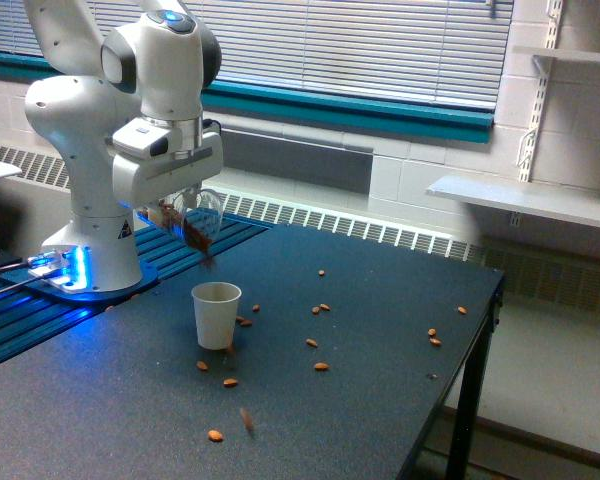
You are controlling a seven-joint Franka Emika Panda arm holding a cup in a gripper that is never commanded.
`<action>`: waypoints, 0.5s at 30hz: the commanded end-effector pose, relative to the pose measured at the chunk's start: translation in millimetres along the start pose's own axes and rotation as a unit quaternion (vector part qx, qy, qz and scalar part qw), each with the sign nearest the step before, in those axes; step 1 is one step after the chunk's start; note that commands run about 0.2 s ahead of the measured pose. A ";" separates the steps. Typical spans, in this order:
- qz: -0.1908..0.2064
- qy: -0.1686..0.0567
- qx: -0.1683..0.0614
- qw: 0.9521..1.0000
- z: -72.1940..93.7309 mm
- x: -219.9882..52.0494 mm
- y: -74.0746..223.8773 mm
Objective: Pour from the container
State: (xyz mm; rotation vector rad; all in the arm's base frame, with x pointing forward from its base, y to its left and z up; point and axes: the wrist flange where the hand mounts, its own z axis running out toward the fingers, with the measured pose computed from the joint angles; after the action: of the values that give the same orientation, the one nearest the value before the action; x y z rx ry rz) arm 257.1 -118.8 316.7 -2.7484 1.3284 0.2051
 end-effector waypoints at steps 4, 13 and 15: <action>0.000 -0.013 -0.009 1.000 15.6 -7.7 -1.0; 0.002 -0.015 -0.013 1.000 18.9 -7.0 -0.7; 0.002 -0.016 -0.014 1.000 19.6 -6.9 -0.7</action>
State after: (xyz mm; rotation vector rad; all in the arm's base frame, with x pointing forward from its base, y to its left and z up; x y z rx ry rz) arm 258.9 -116.0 311.9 -2.7545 1.3254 0.2234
